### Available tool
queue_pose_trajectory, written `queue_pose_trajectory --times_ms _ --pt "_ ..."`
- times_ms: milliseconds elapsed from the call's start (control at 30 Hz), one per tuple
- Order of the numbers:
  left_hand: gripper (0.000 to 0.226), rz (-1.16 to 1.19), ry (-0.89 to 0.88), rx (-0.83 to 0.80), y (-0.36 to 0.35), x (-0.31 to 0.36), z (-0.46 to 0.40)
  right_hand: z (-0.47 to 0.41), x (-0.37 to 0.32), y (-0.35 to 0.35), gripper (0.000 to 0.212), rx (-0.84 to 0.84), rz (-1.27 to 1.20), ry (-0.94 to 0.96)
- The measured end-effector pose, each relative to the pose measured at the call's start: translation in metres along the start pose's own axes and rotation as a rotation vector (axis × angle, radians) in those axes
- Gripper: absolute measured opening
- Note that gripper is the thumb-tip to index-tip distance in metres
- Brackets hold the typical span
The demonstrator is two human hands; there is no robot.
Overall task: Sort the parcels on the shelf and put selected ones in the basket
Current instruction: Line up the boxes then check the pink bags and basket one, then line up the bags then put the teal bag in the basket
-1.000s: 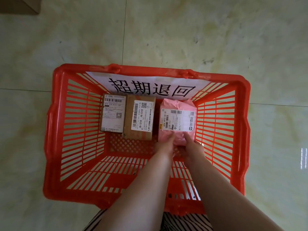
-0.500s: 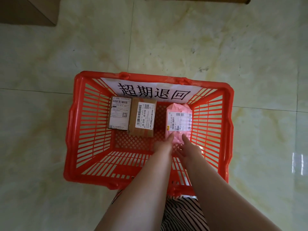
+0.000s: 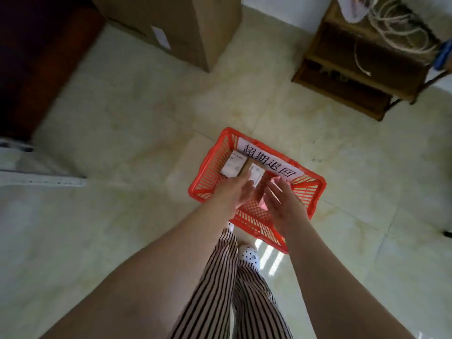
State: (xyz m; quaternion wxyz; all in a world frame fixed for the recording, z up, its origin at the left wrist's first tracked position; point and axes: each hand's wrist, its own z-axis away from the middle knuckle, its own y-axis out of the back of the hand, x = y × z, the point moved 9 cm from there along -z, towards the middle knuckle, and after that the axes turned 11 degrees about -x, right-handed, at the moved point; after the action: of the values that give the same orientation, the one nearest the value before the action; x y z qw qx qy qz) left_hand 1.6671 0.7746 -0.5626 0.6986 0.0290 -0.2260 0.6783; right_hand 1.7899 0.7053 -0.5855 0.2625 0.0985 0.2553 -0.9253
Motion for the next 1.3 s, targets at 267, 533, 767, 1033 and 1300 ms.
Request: queue_pose_trajectory --times_ms 267,533,767,1033,1300 --pt "0.006 0.376 -0.388 0.101 0.109 0.091 0.225 0.144 -0.003 -0.215 0.014 -0.376 0.411 0.041" --pt "0.007 0.748 -0.667 0.267 0.272 0.073 0.418 0.257 0.138 -0.394 0.013 -0.687 0.688 -0.062" --pt "0.005 0.934 -0.853 0.389 0.445 0.011 0.556 0.344 0.343 -0.497 0.009 -0.865 0.892 -0.202" --pt "0.006 1.052 -0.99 0.5 0.649 -0.069 0.708 0.446 0.583 -0.6 0.02 -1.011 0.977 -0.303" --pt "0.007 1.12 -1.084 0.555 0.78 -0.099 0.784 0.492 0.726 -0.68 0.027 -1.06 1.159 -0.315"
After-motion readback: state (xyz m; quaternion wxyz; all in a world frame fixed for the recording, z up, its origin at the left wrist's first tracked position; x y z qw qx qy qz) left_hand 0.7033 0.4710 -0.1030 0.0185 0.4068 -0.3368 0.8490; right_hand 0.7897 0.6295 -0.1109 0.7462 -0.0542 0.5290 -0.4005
